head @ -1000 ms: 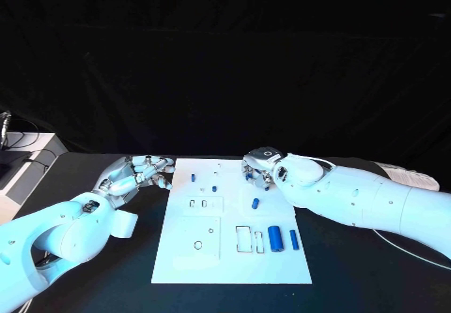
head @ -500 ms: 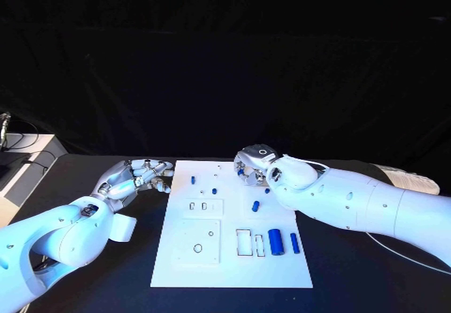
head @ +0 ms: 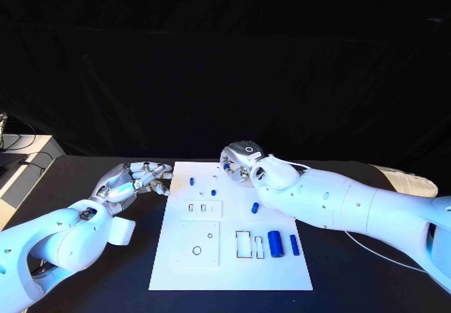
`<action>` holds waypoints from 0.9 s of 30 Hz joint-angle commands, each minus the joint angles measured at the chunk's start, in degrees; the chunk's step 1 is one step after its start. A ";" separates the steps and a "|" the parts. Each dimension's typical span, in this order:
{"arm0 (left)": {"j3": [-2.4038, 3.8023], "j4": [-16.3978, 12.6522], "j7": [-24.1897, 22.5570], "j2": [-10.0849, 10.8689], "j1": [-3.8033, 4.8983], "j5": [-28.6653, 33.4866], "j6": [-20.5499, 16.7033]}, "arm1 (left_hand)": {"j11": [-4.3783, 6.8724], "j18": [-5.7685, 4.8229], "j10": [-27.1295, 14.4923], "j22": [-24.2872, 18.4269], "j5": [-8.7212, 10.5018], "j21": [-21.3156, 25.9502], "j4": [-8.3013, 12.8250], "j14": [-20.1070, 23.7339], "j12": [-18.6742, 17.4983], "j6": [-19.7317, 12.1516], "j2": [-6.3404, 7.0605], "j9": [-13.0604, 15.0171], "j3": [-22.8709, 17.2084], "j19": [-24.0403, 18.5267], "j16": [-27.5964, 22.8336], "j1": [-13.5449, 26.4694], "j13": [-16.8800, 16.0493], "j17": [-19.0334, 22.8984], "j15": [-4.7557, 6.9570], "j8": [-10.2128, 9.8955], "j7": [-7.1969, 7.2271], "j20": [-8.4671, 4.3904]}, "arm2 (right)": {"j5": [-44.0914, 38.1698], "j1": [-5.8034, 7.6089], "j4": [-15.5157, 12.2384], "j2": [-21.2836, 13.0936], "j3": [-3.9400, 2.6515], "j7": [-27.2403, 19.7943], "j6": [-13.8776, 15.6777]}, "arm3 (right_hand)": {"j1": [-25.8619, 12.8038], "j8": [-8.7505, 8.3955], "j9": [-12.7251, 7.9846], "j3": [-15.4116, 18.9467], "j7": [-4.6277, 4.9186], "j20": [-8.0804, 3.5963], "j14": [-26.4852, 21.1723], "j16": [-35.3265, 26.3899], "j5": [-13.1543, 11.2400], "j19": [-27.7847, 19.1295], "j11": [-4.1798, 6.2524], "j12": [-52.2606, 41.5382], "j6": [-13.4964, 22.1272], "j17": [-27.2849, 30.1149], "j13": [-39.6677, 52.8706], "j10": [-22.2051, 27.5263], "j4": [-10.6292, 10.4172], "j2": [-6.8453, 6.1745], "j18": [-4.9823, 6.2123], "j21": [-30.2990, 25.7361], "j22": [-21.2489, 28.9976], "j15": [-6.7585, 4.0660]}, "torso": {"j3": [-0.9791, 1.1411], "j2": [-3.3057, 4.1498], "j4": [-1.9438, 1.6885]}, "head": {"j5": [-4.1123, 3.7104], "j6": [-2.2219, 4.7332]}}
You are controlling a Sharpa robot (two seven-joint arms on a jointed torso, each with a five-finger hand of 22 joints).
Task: Assemble the parts on the task board
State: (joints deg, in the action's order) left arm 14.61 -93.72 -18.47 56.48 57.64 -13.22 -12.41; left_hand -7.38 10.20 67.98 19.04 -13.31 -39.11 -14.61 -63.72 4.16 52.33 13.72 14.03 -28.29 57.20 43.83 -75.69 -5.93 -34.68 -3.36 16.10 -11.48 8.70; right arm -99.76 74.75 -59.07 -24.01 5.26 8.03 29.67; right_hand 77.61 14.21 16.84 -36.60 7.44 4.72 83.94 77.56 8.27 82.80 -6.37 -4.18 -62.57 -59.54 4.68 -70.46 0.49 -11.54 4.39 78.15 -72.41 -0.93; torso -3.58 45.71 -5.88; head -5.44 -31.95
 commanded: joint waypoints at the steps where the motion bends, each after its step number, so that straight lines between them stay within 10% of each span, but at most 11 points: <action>1: 0.06 -0.09 -0.37 -0.17 0.02 -0.13 1.15 | -0.01 0.06 -0.45 0.08 0.36 -0.37 -0.01 0.33 -0.10 -0.52 -0.05 0.06 0.29 -0.43 0.32 0.40 -0.08 -0.05 -0.01 0.24 0.02 0.13 | -0.54 -0.24 1.11 0.87 -0.10 0.37 2.94 | 0.86 0.26 0.07 -0.06 0.26 -0.07 0.96 0.23 0.01 0.34 2.82 0.20 0.15 0.02 1.26 -3.19 0.32 1.12 -0.84 0.35 -0.07 -0.21 | -0.24 0.18 -0.50 | -0.17 0.04; 13: 0.19 -0.49 -0.22 0.06 0.04 -0.21 1.07 | -0.01 0.06 -0.46 0.11 0.40 -0.42 0.00 0.38 -0.09 -0.53 -0.05 0.08 0.35 -0.50 0.35 0.44 -0.09 -0.07 -0.02 0.25 0.01 0.14 | 0.08 -0.67 4.26 3.00 -0.22 -0.24 3.09 | 0.88 0.24 0.23 -0.26 0.33 -0.04 0.96 0.32 0.32 0.33 2.75 0.35 0.31 0.02 1.28 -3.15 0.57 0.97 -0.85 0.40 -0.17 -0.16 | -0.91 0.59 -1.06 | -0.54 0.05; 27: 0.54 -0.62 -0.03 0.19 0.05 -0.30 1.08 | -0.02 0.06 -0.47 0.13 0.42 -0.45 0.01 0.42 -0.09 -0.54 -0.05 0.09 0.40 -0.54 0.38 0.46 -0.10 -0.08 -0.03 0.25 0.01 0.15 | 0.24 -0.95 5.46 3.74 -0.22 -0.56 2.59 | 0.81 0.21 0.28 -0.28 0.36 -0.02 0.95 0.34 0.28 0.32 2.71 0.42 0.39 0.02 1.28 -3.08 0.62 0.87 -0.85 0.41 -0.19 -0.13 | -1.03 0.91 -1.18 | -0.39 0.05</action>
State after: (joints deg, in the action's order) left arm 15.08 -94.17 -18.34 56.72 57.66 -13.30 -12.29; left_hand -7.38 10.19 67.98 19.08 -13.09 -39.33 -14.61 -63.66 4.15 52.33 13.72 14.08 -28.30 56.99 43.82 -75.69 -5.97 -34.66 -3.30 16.10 -11.48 8.91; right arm -99.40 73.88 -53.77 -20.33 5.01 7.92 32.26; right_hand 77.92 14.19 17.09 -36.75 7.62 4.72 83.94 77.56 8.41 82.79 -6.37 -3.57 -62.38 -59.54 4.68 -70.45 0.81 -11.23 4.39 78.38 -72.50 -0.92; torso -4.60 46.52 -7.08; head -5.86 -31.91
